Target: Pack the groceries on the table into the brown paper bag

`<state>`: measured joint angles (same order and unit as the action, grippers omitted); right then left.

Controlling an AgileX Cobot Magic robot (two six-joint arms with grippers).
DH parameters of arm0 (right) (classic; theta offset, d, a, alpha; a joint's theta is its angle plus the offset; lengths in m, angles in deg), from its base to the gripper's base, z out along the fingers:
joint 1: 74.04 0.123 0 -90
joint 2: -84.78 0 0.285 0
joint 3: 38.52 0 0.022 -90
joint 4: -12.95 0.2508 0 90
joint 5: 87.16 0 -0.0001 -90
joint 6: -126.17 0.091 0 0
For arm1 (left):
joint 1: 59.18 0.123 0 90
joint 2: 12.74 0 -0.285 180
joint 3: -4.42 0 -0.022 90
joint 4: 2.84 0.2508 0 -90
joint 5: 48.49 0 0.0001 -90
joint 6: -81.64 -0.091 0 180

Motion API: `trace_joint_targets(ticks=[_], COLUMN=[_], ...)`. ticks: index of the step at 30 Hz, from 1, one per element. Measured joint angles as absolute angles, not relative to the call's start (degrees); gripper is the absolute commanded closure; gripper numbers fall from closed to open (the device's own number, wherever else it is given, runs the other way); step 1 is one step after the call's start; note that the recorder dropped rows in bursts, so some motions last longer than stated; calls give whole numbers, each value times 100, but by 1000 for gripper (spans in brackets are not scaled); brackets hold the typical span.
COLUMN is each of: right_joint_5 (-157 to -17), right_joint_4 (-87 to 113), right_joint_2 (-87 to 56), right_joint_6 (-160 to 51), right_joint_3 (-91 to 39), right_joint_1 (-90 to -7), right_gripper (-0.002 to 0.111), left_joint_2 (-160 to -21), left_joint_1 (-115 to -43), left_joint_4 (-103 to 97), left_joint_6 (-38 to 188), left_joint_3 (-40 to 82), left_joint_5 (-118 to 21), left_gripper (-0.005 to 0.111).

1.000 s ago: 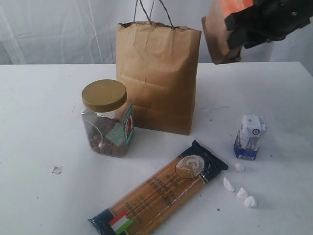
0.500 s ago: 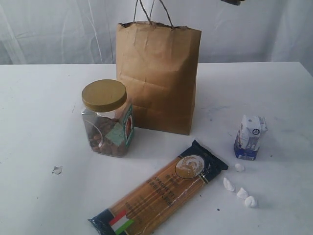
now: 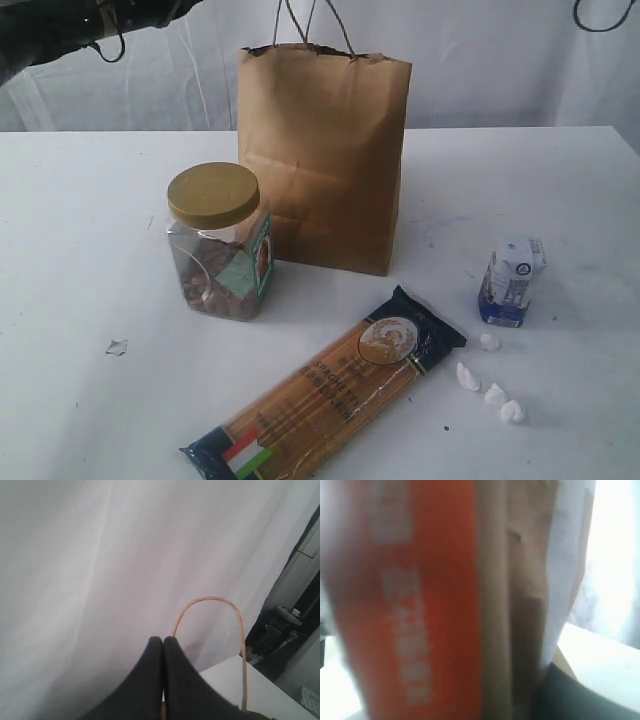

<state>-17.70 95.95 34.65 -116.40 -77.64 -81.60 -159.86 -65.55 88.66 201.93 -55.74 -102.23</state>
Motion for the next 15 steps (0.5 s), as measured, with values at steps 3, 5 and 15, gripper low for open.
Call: trace_joint_targets(ticks=[3, 5, 15], right_joint_5=[-1732, -1732, -1742], right_joint_4=[9424, 9297, 9249], right_joint_2=[3465, 3465, 3465], right_joint_6=[-11676, -11686, -11541], right_joint_3=[-7764, -7764, -7764], right_joint_1=[-7875, -7789, -7395], right_gripper=[108, 108, 108], left_joint_2=[-16035, -16035, -16376], left_joint_1=[-6757, -6861, -7059], left_joint_4=[9211, 9323, 9458], left_joint_6=[20216, 20093, 20002], left_joint_3=[-5967, -6017, -6029], left_joint_5=[-10088, -10048, -10621], left_gripper=[107, 107, 107])
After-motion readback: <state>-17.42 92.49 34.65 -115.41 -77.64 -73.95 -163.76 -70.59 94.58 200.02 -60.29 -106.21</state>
